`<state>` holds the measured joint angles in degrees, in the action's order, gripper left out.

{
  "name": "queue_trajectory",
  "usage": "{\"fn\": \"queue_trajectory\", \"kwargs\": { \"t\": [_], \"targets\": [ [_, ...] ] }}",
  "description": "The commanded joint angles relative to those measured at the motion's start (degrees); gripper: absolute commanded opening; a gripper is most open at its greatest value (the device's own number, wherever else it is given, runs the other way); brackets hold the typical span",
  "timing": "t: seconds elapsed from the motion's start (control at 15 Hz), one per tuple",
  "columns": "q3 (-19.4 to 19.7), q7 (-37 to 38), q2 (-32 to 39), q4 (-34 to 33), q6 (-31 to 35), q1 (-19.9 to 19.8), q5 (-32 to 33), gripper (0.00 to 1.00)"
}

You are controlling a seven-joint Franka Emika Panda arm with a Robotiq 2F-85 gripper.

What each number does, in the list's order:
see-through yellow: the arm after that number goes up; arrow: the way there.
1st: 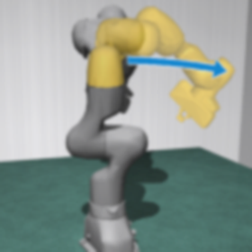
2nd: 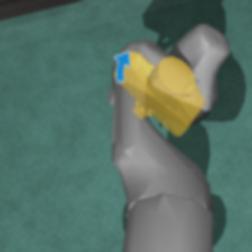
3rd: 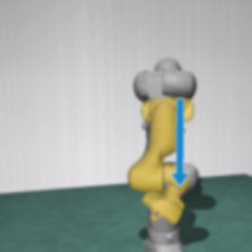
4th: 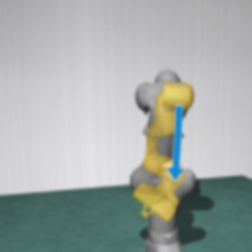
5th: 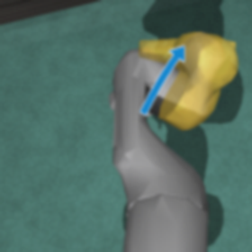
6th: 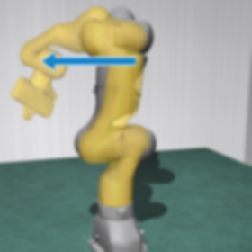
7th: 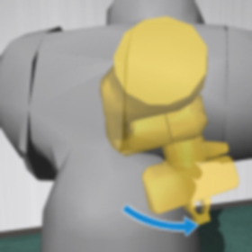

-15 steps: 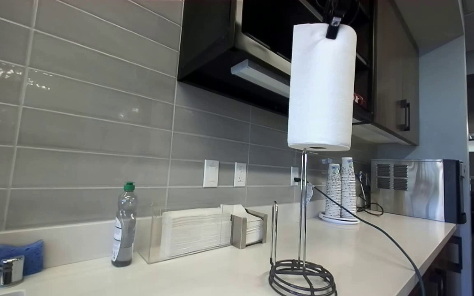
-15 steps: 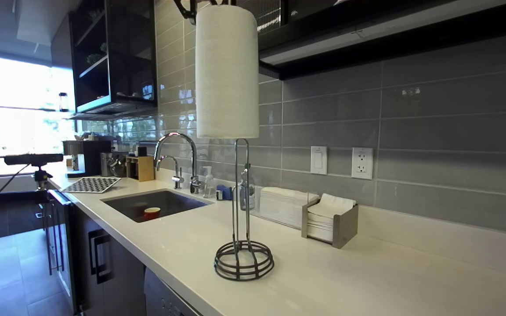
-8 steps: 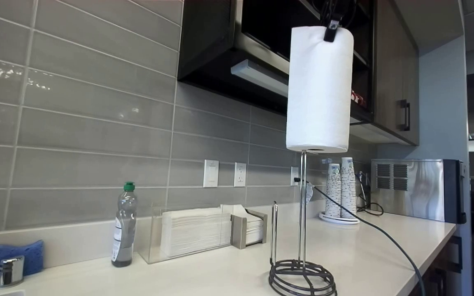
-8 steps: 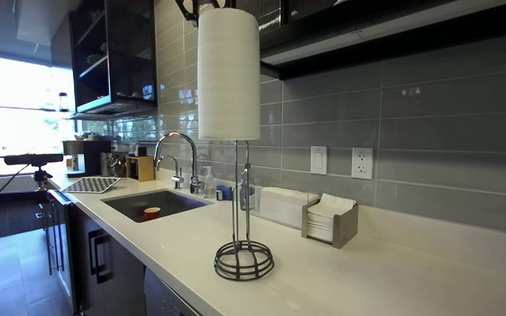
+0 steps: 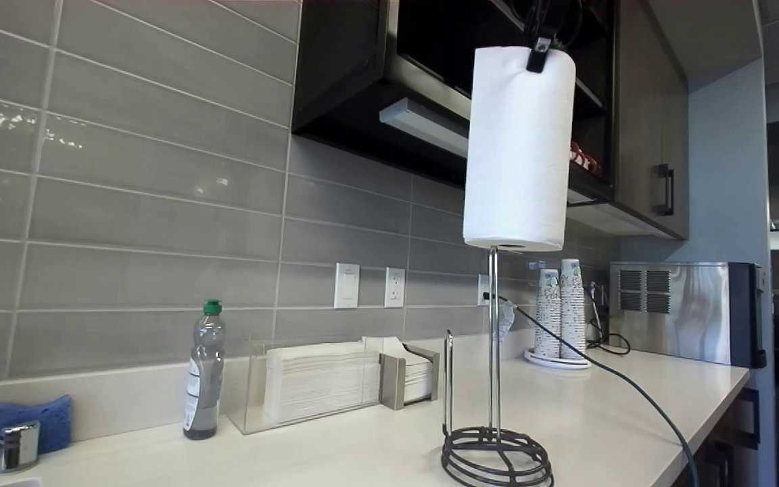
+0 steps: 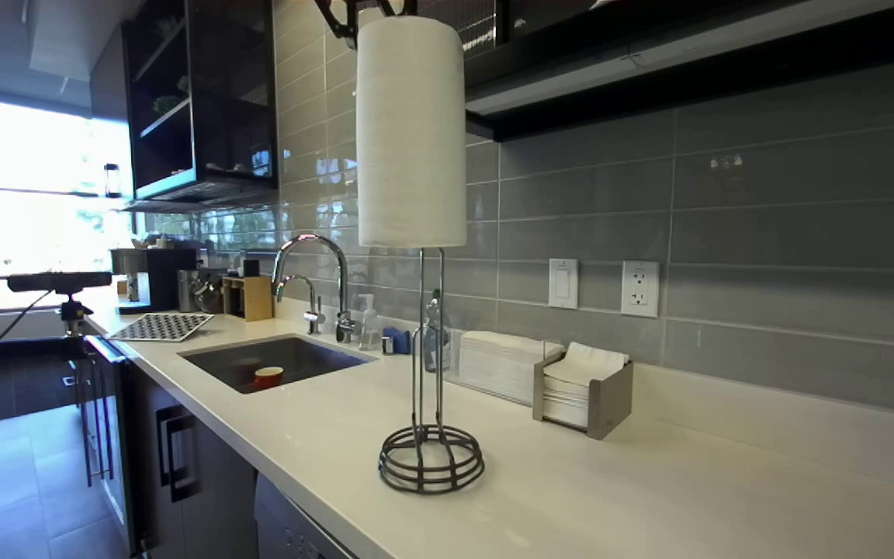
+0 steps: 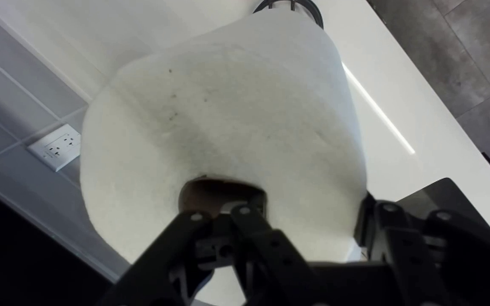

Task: Put the paper towel roll on the metal holder

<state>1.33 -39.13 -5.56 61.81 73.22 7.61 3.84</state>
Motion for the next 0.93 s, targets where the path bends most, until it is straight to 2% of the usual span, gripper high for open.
{"fn": "queue_trajectory", "kwargs": {
  "t": [0.0,0.87],
  "targets": [
    [0.24,-1.35,2.01,-2.45,0.91,-0.13,0.12,0.21],
    [-0.84,-1.03,3.41,-5.53,-0.47,0.11,2.30,0.21]
  ]
}}
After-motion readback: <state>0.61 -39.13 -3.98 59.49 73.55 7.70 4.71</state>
